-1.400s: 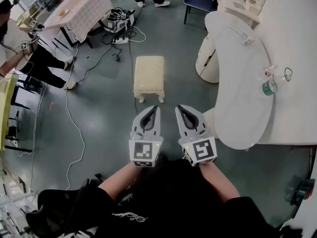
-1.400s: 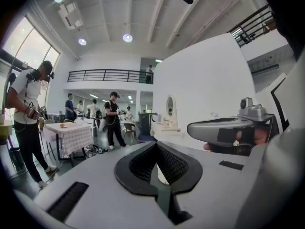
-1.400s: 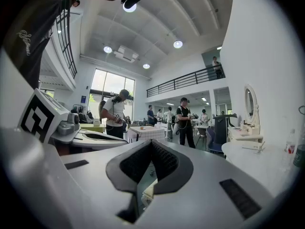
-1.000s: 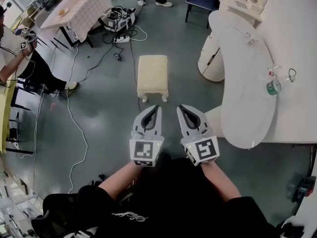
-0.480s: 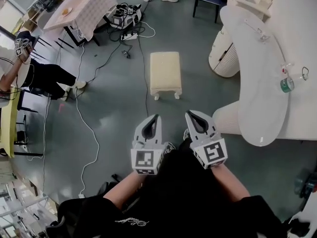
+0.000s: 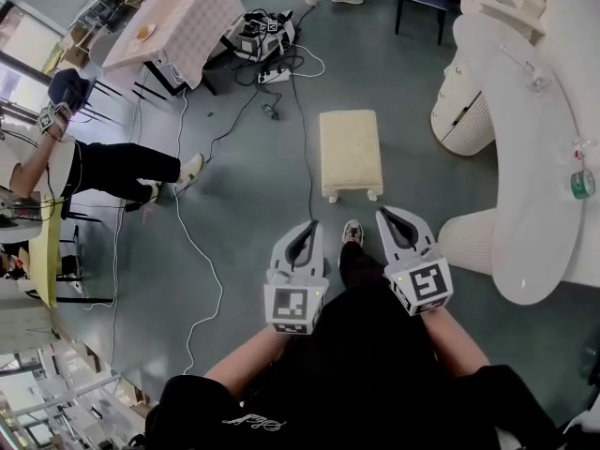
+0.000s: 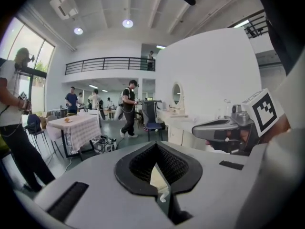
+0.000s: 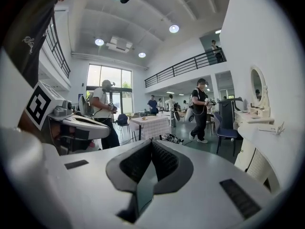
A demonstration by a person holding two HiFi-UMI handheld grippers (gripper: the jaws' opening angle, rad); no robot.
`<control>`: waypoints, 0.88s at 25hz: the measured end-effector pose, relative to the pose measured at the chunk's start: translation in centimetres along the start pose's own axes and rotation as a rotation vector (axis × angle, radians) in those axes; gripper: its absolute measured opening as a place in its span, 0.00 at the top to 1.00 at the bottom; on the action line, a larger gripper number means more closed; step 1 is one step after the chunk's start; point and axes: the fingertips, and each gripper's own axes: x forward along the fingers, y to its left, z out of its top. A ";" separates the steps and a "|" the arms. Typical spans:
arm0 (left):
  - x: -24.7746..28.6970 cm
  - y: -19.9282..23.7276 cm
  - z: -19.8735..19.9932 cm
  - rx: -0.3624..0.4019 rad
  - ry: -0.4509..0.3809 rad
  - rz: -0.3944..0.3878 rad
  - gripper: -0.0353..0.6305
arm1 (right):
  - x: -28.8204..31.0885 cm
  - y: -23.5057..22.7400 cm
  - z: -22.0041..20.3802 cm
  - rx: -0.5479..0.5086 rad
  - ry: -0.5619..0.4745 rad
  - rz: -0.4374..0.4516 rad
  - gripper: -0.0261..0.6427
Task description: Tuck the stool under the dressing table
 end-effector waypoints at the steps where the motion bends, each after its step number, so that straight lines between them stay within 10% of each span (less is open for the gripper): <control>1: 1.0 0.8 0.2 0.017 0.002 -0.015 0.94 | 1.3 -0.4 -0.1 0.012 0.010 -0.008 0.95; 22: 18.8 10.2 5.5 0.062 0.088 -0.218 0.94 | 18.1 -10.2 2.7 0.130 0.099 -0.158 0.95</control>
